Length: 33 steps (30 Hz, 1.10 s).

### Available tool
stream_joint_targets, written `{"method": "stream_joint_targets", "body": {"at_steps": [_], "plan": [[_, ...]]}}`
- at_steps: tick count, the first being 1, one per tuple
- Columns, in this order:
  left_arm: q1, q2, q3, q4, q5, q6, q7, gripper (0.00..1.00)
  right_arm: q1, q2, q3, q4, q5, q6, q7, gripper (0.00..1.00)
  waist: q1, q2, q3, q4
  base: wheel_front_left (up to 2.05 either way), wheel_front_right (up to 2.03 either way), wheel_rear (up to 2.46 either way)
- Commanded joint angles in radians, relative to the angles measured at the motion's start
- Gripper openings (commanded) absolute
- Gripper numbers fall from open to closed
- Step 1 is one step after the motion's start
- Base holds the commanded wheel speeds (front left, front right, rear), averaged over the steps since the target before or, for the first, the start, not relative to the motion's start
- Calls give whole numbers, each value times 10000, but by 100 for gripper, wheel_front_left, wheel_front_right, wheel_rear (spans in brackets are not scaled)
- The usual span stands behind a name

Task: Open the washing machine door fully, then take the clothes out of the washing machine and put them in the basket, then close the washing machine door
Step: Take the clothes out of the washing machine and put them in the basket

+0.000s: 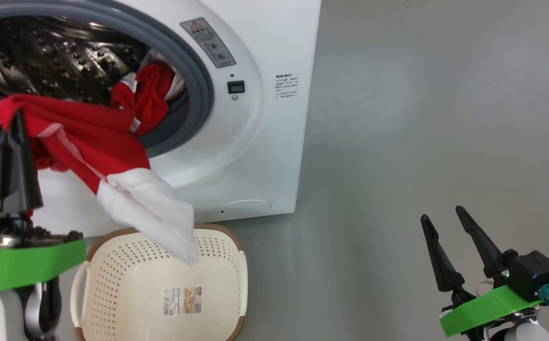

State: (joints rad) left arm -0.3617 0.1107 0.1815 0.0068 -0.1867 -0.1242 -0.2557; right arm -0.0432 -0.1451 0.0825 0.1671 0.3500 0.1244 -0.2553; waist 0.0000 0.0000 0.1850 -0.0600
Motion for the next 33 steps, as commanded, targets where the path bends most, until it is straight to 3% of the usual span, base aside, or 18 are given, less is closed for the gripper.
{"method": "stream_joint_targets", "body": {"at_steps": [1,8,14,21,33], "plan": [[128,242,320,-687,54,-63,-60,0,148,-135,162,-219,36,63,-65,100,0,0,-59,16,0,0,0],[532,209,285,-1306,54,-64,-61,0,221,-149,146,-248,43,63,-65,100,0,0,-81,14,0,0,0],[1011,46,267,-909,8,-64,-61,0,111,-144,187,-282,58,63,-65,100,0,0,111,-30,0,0,0],[1461,-322,102,405,-252,-64,-61,0,-74,-114,159,-352,25,63,-65,100,0,0,499,-59,0,0,0],[1189,-475,27,3507,-69,-65,-61,0,-621,-63,220,-421,7,63,-65,100,0,0,1394,-221,0,0,0]]}}
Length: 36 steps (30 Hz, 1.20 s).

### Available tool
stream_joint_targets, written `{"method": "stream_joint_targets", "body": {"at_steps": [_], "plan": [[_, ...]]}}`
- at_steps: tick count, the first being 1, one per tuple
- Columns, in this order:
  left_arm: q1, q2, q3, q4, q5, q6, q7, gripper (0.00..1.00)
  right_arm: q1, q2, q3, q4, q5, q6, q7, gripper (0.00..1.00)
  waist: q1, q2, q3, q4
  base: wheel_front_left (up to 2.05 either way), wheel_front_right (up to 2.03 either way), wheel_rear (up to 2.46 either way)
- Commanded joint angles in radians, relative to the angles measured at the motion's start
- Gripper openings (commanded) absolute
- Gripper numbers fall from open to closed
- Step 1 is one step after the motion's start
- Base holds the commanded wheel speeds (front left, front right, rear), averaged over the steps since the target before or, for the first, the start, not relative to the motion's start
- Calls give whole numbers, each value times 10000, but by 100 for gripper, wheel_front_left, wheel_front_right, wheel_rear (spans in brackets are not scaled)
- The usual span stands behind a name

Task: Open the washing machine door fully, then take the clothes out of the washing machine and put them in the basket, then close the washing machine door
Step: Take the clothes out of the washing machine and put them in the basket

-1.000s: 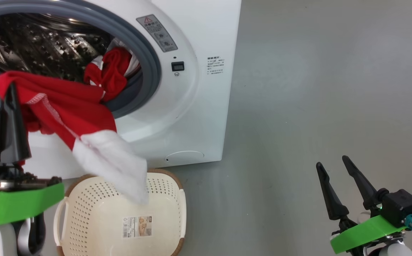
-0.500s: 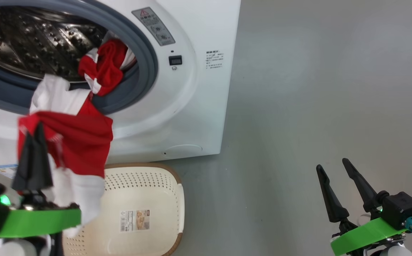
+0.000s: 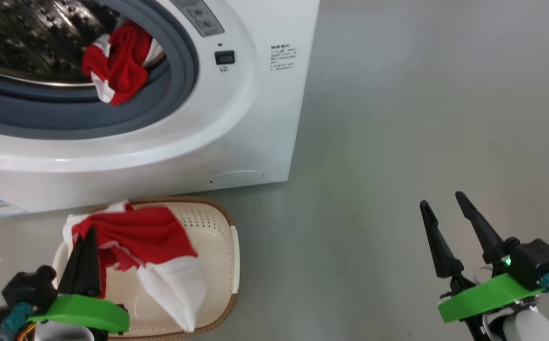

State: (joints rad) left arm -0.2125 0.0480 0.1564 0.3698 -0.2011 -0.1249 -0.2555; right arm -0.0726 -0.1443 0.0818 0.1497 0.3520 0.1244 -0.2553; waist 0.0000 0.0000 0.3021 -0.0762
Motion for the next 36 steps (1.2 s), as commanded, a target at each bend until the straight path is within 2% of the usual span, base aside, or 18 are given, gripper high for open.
{"method": "stream_joint_targets", "body": {"at_steps": [1,15,25,36], "plan": [[-400,183,292,169,56,-57,-63,0,-384,-60,244,-256,-14,63,-65,100,0,0,322,-82,0,0,0],[-2347,607,-247,3946,435,-57,-63,0,-1234,175,344,-322,-51,63,-65,100,0,0,1866,-360,0,0,0],[-3410,855,-563,5625,566,-57,-63,0,-1622,315,416,-328,-38,63,-65,100,0,0,2781,-498,0,0,0],[-4393,1219,-933,6774,655,-57,-63,0,-2109,475,593,-320,-24,63,-65,100,0,0,3879,-649,0,0,0]]}}
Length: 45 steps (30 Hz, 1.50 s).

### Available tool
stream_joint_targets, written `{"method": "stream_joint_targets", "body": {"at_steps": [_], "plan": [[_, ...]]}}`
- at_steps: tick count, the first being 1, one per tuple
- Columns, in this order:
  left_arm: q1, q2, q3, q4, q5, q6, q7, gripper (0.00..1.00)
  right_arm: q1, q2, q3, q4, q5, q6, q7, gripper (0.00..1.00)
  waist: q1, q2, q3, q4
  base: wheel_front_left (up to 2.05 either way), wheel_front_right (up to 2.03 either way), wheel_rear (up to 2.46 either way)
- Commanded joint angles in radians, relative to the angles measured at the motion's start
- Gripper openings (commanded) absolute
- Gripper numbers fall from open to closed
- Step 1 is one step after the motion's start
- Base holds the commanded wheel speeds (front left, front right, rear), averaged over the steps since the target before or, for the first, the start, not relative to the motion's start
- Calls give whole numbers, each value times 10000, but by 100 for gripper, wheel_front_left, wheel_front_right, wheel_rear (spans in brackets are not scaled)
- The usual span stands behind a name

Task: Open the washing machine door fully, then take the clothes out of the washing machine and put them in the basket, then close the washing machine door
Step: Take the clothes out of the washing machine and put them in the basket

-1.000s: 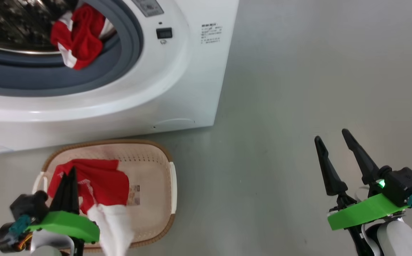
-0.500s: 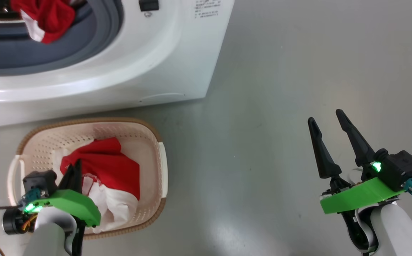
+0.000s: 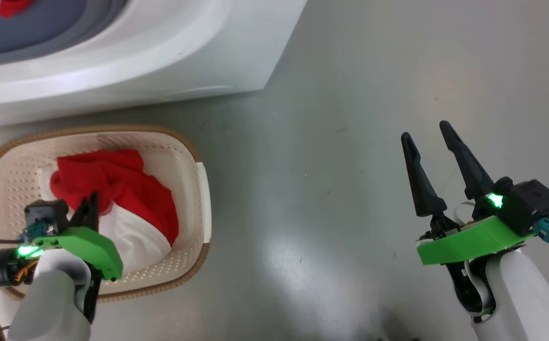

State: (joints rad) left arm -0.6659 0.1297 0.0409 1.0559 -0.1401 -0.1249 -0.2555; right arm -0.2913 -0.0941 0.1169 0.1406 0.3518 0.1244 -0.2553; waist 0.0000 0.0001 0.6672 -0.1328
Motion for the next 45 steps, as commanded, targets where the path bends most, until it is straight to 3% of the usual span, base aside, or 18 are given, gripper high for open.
{"method": "stream_joint_targets", "body": {"at_steps": [1,7,8,9,10,13,14,15,16,27,45], "plan": [[71,424,191,49,23,-57,-63,0,48,-14,260,-230,-23,63,-65,100,0,-1,290,-101,0,0,0],[-378,567,-58,670,-85,-57,-63,0,-97,30,338,-242,-24,63,-65,100,0,-1,582,-201,0,0,0],[-440,596,-85,719,-111,-57,-63,7,-118,33,351,-241,-23,63,-65,100,0,-1,618,-220,0,0,0],[-486,622,-106,769,-138,-57,-63,22,-139,37,367,-237,-24,63,-65,100,0,-1,639,-242,0,0,0],[-521,645,-129,818,-152,-57,-63,30,-153,41,384,-229,-25,63,-65,100,0,-1,652,-260,0,0,0],[-621,695,-160,964,-200,-57,-63,42,-193,49,426,-217,-33,63,-65,100,0,-1,689,-294,0,0,0],[-647,703,-167,1005,-210,-57,-63,58,-202,50,434,-215,-36,63,-65,100,0,-1,693,-297,0,0,0],[-670,702,-170,1041,-216,-57,-63,84,-209,51,439,-215,-39,63,-65,100,0,-1,691,-296,0,0,0],[-690,702,-171,1068,-219,-57,-63,100,-212,51,442,-217,-42,63,-65,100,0,-1,689,-293,0,0,0],[-588,623,-75,832,-414,-57,-63,100,-152,-37,415,-94,-57,63,-65,100,0,-1,369,-122,0,0,0],[1333,184,236,-1665,-1066,-57,-63,100,625,-418,222,107,-45,63,-65,100,0,-1,-1756,306,0,0,0]]}}
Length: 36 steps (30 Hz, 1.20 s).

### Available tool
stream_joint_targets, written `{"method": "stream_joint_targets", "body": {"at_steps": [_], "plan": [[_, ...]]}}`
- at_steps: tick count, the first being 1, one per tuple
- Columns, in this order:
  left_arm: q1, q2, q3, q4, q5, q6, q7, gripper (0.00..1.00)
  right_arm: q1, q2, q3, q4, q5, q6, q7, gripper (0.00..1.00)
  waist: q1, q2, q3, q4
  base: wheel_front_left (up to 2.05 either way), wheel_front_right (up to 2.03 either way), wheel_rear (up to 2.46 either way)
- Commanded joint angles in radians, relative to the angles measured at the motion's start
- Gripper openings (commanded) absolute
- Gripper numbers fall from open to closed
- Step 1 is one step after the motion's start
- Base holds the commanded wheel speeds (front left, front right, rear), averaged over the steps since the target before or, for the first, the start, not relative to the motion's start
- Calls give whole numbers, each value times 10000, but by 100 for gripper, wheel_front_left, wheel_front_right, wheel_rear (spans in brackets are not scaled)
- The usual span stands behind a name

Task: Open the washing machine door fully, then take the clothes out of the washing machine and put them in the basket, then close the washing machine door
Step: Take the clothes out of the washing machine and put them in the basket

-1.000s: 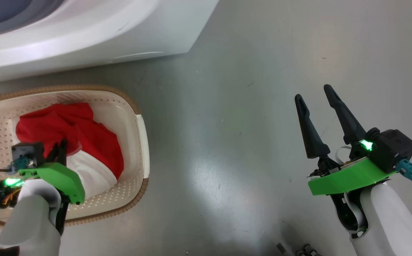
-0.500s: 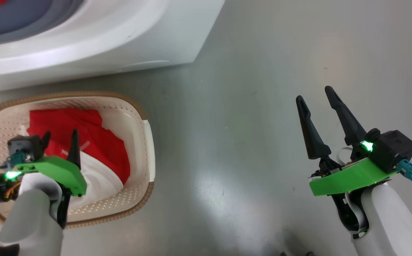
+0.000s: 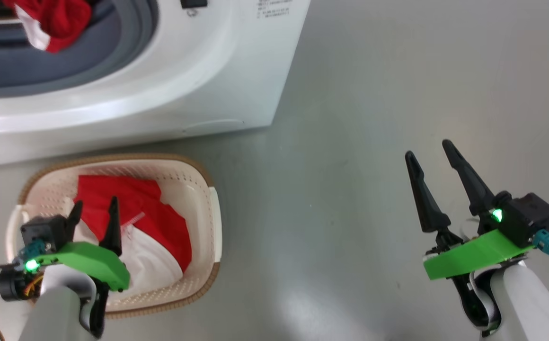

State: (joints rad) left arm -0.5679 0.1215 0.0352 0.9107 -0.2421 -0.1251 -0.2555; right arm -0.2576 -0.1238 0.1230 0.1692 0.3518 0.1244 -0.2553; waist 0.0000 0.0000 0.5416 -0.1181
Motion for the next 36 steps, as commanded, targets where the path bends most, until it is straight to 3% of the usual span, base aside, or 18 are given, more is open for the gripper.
{"method": "stream_joint_targets", "body": {"at_steps": [1,20,36], "plan": [[610,221,369,-570,-42,-56,-63,100,412,-147,144,-151,-40,63,-65,100,0,0,-790,196,0,0,0],[2934,-260,752,-3910,323,-56,-63,100,1593,-504,20,-54,57,63,-65,100,0,0,-2934,451,0,0,0],[4509,-542,860,-6171,569,-56,-63,100,2323,-699,-187,-122,97,63,-65,100,0,0,-3989,629,0,0,0]]}}
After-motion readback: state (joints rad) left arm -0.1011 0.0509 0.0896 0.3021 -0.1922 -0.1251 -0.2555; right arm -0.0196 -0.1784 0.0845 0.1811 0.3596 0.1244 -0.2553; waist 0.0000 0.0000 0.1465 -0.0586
